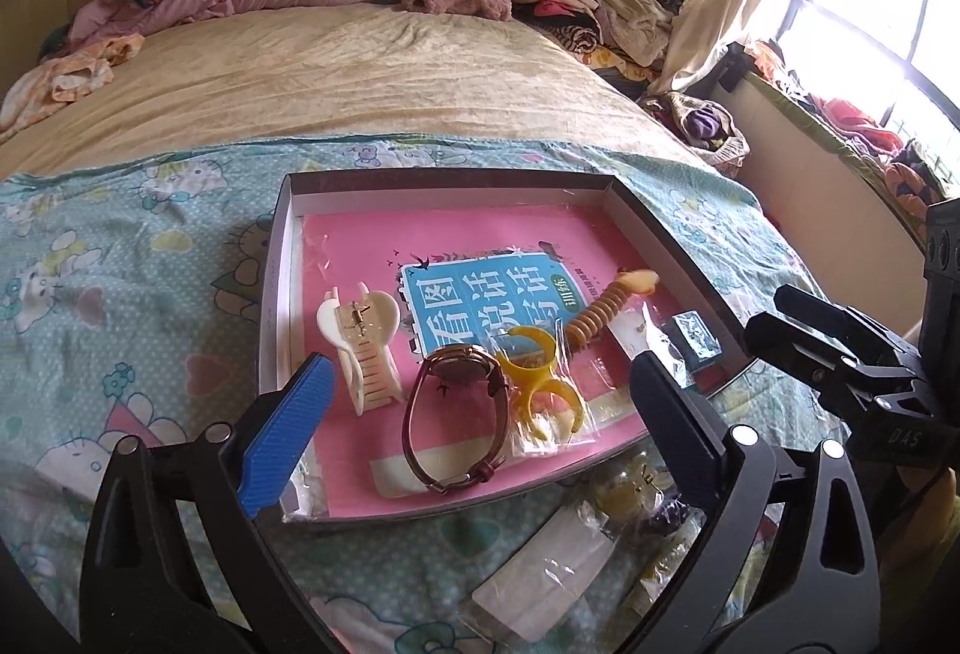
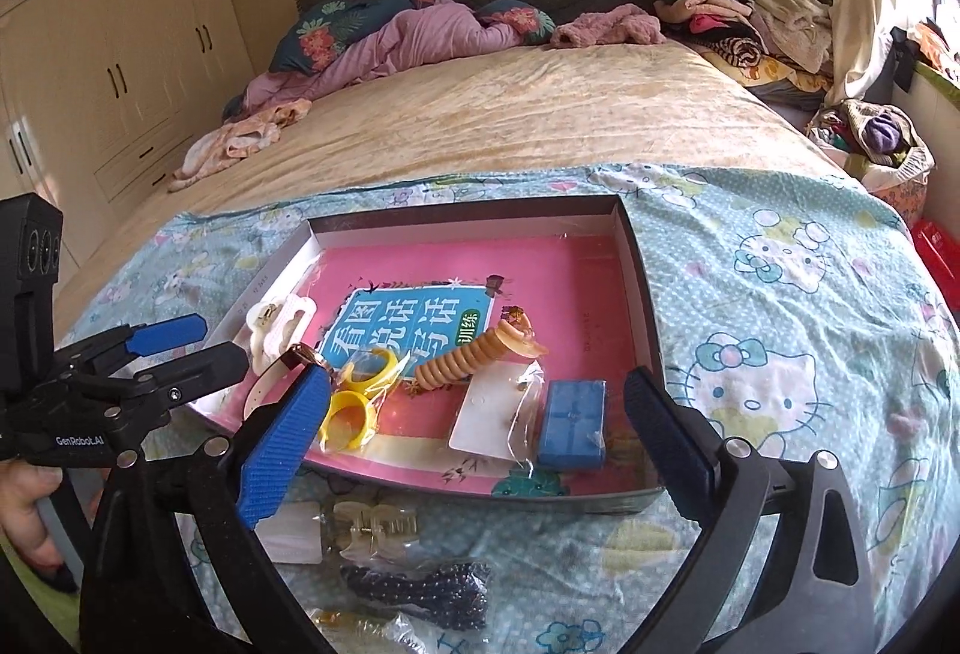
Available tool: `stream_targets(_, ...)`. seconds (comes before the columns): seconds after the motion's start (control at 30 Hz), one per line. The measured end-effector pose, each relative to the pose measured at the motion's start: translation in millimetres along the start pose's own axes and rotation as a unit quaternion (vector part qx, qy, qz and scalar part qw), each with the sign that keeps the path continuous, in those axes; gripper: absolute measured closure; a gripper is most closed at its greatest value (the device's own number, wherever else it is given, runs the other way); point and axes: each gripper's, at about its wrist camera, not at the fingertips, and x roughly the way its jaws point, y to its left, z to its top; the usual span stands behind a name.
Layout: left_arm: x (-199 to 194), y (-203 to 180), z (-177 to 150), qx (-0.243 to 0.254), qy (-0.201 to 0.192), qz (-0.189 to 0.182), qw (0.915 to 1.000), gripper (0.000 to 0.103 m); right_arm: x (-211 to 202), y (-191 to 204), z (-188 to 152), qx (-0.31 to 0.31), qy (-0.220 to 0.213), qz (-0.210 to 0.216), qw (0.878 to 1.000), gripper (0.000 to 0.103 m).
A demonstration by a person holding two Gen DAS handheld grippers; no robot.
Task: Organize jewelry
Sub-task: 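Withdraw both open tools from the box toward the remaining bagged items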
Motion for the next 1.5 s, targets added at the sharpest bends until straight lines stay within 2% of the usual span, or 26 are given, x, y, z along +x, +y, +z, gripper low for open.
stream_targets(0.7,-46,0,0,-0.001,-0.033,-0.01,0.9994,0.01,-80,11,11,0.014,-0.073,0.006,0.997,0.004)
stream_targets(1.03,-63,-2,-5,0.008,-0.039,-0.012,0.9991,0.01,-104,23,9,0.008,-0.086,0.008,0.996,0.004)
stream_targets(1.5,-75,-1,-24,0.023,-0.028,-0.01,0.9993,0.01,-118,39,-3,-0.002,-0.08,0.015,0.997,0.004)
